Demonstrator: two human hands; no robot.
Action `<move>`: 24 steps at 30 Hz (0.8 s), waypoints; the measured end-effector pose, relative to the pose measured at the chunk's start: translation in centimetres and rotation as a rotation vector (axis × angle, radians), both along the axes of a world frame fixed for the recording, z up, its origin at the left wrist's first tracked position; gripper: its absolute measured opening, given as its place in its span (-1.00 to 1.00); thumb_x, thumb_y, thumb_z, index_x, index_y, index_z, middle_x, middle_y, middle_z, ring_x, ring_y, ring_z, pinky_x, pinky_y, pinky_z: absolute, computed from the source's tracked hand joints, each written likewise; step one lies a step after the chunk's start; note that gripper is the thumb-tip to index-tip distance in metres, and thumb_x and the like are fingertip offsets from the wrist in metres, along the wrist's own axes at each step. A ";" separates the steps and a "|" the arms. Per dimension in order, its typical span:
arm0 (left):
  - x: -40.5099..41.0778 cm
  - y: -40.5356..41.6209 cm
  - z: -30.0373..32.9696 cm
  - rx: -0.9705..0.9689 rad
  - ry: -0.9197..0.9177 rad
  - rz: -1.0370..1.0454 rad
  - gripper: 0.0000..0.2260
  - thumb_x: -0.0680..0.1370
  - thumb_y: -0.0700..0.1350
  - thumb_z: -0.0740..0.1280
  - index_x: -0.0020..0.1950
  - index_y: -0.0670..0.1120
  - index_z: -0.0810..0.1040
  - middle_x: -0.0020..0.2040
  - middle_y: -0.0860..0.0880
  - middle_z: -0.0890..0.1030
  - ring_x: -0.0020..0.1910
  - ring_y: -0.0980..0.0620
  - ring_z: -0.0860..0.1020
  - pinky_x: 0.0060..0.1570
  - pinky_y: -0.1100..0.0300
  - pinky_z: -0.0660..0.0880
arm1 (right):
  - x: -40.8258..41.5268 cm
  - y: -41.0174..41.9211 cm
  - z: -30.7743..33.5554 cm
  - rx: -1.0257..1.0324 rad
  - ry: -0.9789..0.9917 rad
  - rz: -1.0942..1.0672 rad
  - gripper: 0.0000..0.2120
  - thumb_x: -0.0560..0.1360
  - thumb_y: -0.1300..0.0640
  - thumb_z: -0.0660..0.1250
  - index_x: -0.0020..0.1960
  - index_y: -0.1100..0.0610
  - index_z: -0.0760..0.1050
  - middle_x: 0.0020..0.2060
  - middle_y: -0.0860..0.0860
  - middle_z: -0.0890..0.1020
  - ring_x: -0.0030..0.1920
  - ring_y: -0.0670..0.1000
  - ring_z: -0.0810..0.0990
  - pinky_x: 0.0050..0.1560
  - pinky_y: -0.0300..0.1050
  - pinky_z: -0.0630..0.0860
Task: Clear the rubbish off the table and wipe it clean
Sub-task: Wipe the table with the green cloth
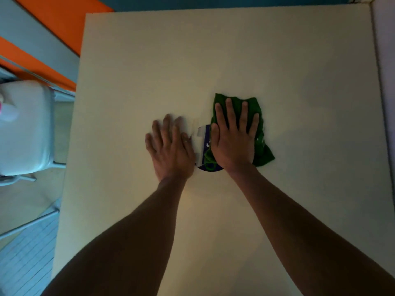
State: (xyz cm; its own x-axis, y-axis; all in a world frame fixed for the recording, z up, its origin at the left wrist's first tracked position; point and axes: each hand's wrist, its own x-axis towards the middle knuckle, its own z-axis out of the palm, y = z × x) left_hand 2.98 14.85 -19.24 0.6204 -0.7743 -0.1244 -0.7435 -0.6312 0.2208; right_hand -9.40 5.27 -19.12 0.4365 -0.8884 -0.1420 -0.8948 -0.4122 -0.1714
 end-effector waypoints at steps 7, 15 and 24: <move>0.2 -0.1 0.1 -0.006 -0.003 -0.005 -0.54 0.70 0.07 -0.07 0.62 0.06 0.09 0.64 -0.03 0.09 0.63 -0.12 -0.04 0.55 -0.21 -0.03 | -1.8 2.9 0.3 -0.014 -0.017 0.055 -0.48 0.67 -0.11 -0.11 0.60 -0.02 0.05 0.60 0.02 0.09 0.59 0.19 -0.02 0.50 0.32 -0.04; 0.3 -1.3 0.5 -0.010 -0.022 0.013 -0.59 0.67 0.02 0.06 0.51 -0.05 0.26 0.54 -0.11 0.27 0.57 -0.18 0.13 0.49 -0.27 0.11 | -3.6 0.5 0.3 -0.020 -0.003 0.021 -0.48 0.67 -0.12 -0.11 0.60 -0.06 0.04 0.59 0.00 0.09 0.59 0.18 -0.01 0.50 0.32 -0.05; 1.5 -10.6 0.3 -0.020 0.010 -0.037 -0.55 0.64 0.00 0.02 0.55 0.01 0.19 0.61 -0.04 0.15 0.62 -0.16 -0.02 0.53 -0.29 -0.05 | -1.6 -11.8 -0.6 -0.066 -0.005 -0.067 -0.48 0.66 -0.13 -0.15 0.60 -0.06 0.05 0.59 0.01 0.10 0.58 0.22 0.01 0.49 0.37 -0.07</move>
